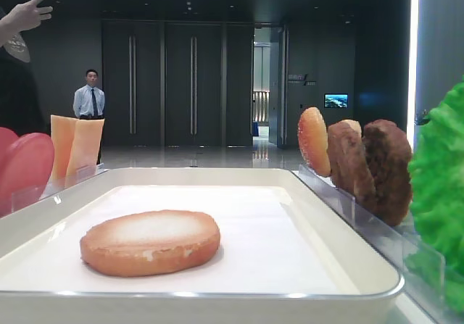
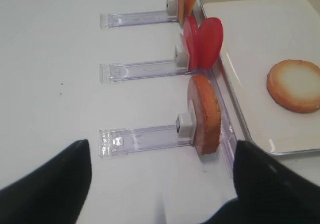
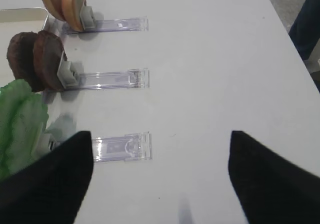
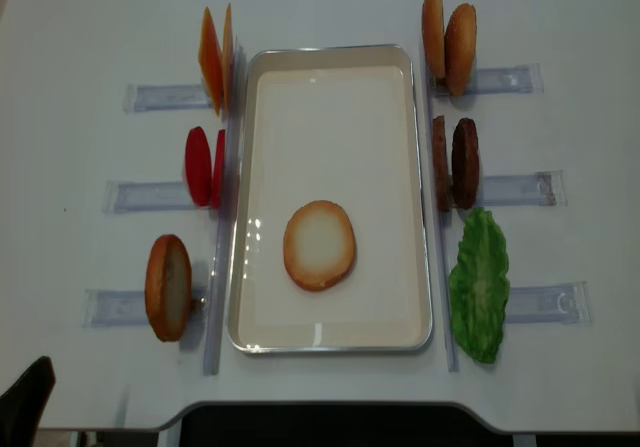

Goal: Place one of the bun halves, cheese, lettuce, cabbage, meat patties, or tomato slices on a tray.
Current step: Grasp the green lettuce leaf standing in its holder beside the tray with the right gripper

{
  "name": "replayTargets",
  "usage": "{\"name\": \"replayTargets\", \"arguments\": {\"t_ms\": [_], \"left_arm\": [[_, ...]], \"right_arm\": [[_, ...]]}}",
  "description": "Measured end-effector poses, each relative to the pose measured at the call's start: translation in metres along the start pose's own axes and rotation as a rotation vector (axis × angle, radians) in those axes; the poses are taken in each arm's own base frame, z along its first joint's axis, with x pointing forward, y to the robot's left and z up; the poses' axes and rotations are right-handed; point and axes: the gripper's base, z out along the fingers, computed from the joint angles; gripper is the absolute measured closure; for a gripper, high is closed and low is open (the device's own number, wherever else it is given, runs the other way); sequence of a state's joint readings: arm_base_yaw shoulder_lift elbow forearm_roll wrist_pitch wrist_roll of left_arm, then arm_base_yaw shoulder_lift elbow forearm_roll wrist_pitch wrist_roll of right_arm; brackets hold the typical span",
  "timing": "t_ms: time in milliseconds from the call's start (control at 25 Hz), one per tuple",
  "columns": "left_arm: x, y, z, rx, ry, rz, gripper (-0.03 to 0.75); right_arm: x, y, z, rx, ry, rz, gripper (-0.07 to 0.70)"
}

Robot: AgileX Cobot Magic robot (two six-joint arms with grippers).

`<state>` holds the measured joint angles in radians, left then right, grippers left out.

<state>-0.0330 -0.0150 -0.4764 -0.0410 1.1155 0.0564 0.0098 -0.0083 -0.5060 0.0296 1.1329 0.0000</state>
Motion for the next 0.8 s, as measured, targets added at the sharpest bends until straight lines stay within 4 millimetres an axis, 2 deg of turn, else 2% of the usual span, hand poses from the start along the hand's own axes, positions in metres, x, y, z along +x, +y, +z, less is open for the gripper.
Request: {"name": "replayTargets", "arguments": {"t_ms": [200, 360, 440, 640, 800], "left_arm": [[0.0, 0.0, 0.0, 0.0, 0.0, 0.0, 0.024], [0.0, 0.0, 0.0, 0.0, 0.0, 0.0, 0.024], [0.0, 0.0, 0.0, 0.0, 0.0, 0.0, 0.024], [0.0, 0.0, 0.0, 0.0, 0.0, 0.0, 0.024], [0.0, 0.0, 0.0, 0.0, 0.0, 0.0, 0.025]], "right_arm": [[0.0, 0.0, 0.0, 0.0, 0.0, 0.0, 0.094], [0.0, 0.0013, 0.0, -0.014, 0.0, 0.006, -0.004], [0.0, 0.0014, 0.0, -0.015, 0.0, 0.007, -0.025], [0.0, 0.0014, 0.0, -0.015, 0.0, 0.007, -0.031], [0.0, 0.0014, 0.0, -0.016, 0.0, 0.007, 0.01]]}}
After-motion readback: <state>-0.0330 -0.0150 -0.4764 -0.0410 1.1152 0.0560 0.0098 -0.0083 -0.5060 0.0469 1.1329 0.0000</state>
